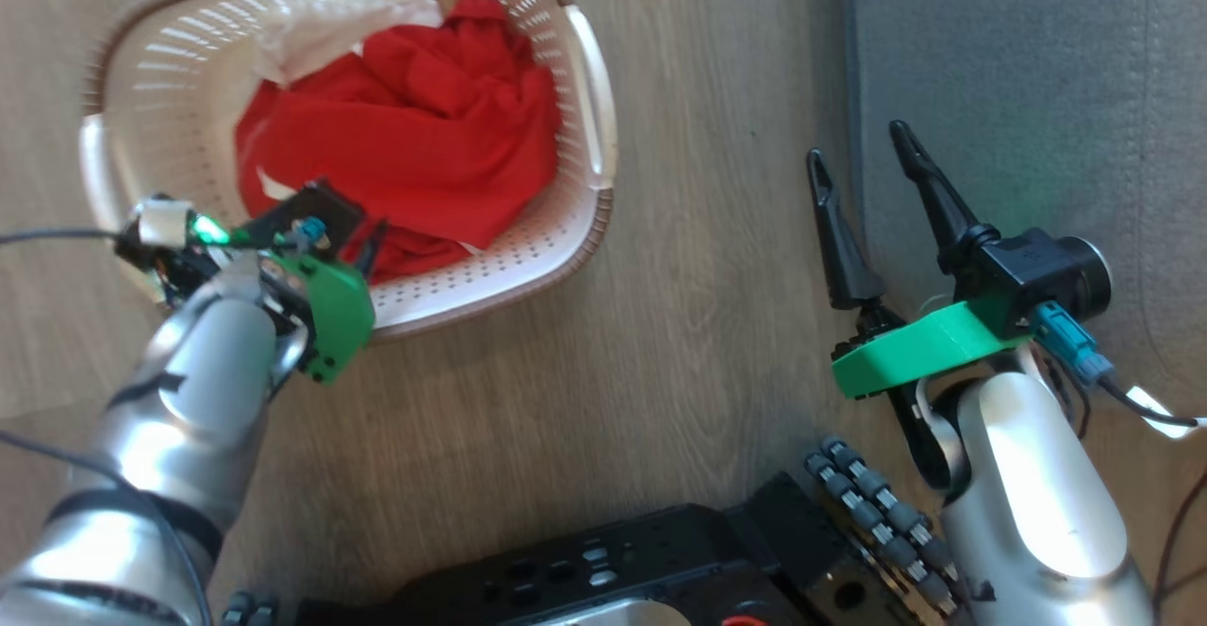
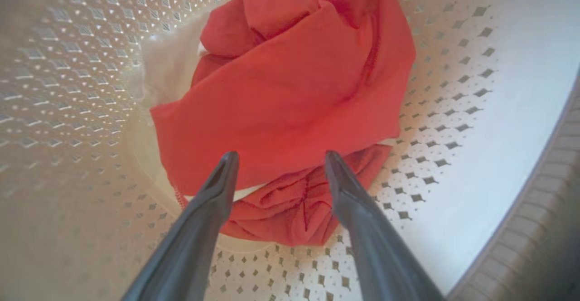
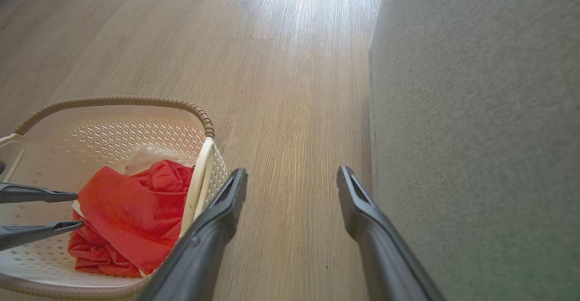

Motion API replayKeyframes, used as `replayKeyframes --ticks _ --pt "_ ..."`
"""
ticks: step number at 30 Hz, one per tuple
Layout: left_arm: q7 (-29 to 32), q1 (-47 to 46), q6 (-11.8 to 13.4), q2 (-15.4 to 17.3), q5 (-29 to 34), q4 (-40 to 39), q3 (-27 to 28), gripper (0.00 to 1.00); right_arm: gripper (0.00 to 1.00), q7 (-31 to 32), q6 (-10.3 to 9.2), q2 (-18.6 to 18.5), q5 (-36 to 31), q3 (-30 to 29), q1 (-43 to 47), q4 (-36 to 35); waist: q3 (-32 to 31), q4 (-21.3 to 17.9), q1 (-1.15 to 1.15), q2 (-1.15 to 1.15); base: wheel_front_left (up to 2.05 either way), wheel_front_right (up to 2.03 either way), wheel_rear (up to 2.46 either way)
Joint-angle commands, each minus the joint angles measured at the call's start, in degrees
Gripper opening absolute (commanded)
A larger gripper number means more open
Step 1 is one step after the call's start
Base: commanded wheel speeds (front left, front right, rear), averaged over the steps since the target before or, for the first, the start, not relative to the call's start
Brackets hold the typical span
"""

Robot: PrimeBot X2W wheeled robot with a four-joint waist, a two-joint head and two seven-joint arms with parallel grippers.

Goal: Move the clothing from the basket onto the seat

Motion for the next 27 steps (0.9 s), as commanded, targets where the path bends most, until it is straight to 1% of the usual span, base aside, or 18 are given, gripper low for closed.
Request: replayKeyframes --ticks 1,5,12,14,18,22,27 --pt "-0.62 -0.52 -0.04 1.64 0.25 1.31 -0.04 1.00 1.00 -0.51 -0.01 -0.54 0.72 1.69 1.26 -1.52 1.85 -1.90 -0.01 0.00 0.00 0.00 0.00" --pt "-0.55 -4.10 -0.06 1.87 -0.70 6.78 -2.36 1.00 1.00 -0.51 -0.01 -0.54 1.91 3.68 1.39 -1.77 3.33 -3.35 -0.01 0.00 0.00 0.00 0.00" --pt "0.42 -8.32 -0.07 3.69 0.29 9.78 -4.57 1.00 1.00 -0.51 -0.01 -0.54 3.34 5.94 1.14 -2.52 5.65 -5.33 -0.01 0.00 0.00 0.00 0.00" --pt "1.55 -9.38 0.18 4.29 0.53 10.29 -4.96 1.00 1.00 -0.51 -0.01 -0.54 3.62 6.55 1.00 -2.88 6.39 -5.97 -0.01 0.00 0.00 0.00 0.00" --pt "4.38 -10.97 1.58 5.32 1.07 10.92 -5.68 1.00 1.00 -0.51 -0.01 -0.54 4.09 7.20 0.81 -3.52 7.69 -7.04 -0.01 0.00 0.00 0.00 0.00" --pt "7.12 -11.92 2.73 5.78 1.93 11.23 -6.89 1.00 1.00 -0.51 -0.01 -0.54 4.00 7.19 1.15 -3.87 8.18 -7.16 -0.01 0.00 0.00 0.00 0.00" --pt "10.54 -12.33 3.16 6.18 1.61 11.42 -7.25 1.00 1.00 -0.51 -0.01 -0.54 3.88 7.23 1.42 -4.25 8.51 -7.13 -0.01 0.00 0.00 0.00 0.00"
